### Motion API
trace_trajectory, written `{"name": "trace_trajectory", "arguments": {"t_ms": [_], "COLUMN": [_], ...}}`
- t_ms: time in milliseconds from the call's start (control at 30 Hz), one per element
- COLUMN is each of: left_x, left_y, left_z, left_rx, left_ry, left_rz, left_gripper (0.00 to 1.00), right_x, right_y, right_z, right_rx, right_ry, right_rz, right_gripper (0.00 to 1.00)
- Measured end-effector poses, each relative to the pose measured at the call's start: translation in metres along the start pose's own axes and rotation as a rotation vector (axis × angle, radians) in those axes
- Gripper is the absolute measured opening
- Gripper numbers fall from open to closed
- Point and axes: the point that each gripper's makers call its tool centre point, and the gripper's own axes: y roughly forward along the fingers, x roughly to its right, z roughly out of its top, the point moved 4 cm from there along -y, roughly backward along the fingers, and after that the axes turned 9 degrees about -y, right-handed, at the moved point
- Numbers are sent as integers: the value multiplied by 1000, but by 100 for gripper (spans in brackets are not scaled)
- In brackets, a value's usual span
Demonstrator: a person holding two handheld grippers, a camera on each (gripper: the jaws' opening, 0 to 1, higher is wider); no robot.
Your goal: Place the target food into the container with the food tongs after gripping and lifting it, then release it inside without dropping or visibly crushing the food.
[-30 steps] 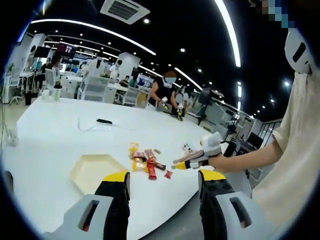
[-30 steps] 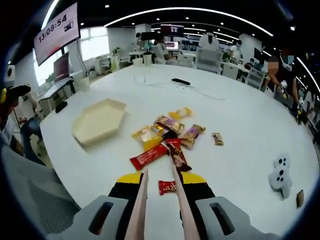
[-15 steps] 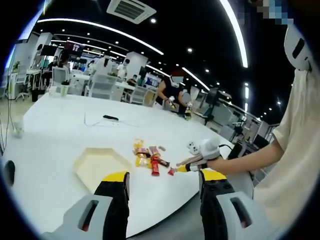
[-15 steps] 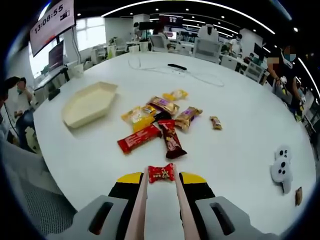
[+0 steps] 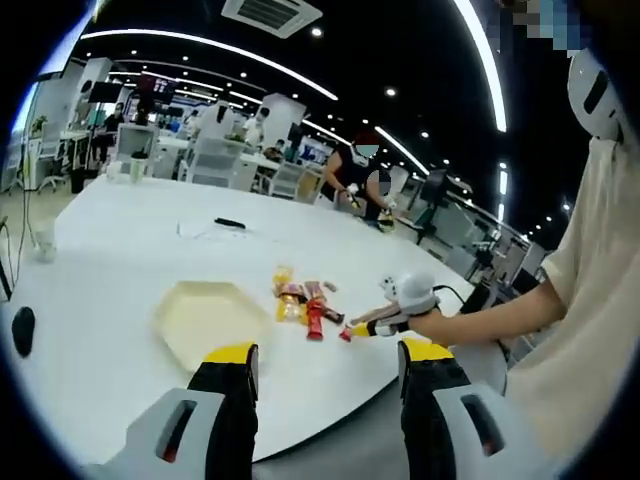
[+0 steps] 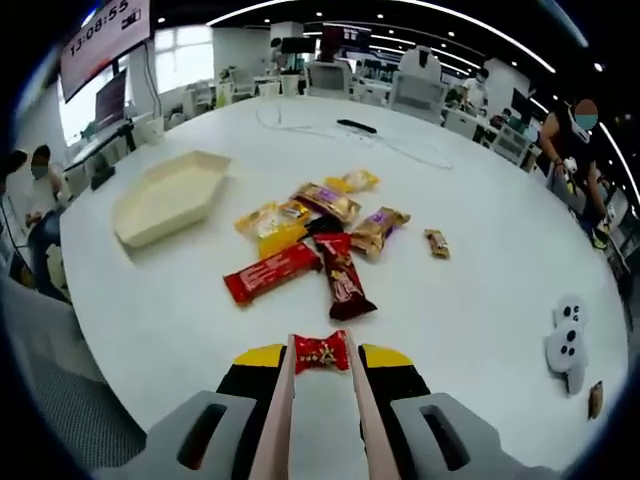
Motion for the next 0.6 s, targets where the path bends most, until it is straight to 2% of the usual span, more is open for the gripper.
{"name": "trace_trajectory", "arguments": {"t_ms": [233,400,600], "left_x": [0,-3,-4], "left_y": [5,2,-4], "left_z": [2,5,1], "left_rx": [-10,6,8], "left_ry": [8,2,-6], "left_rz": [-12,-2,5], "left_gripper": [56,56,55], "right_x": [-2,-3,-1], "right_y": [5,6,6], "right_z": [-2,-3,-4], "right_rx": [3,-6,4], "right_ry": [-11,-12,35], "right_rz": [14,14,17], "right_gripper": [27,26,26]}}
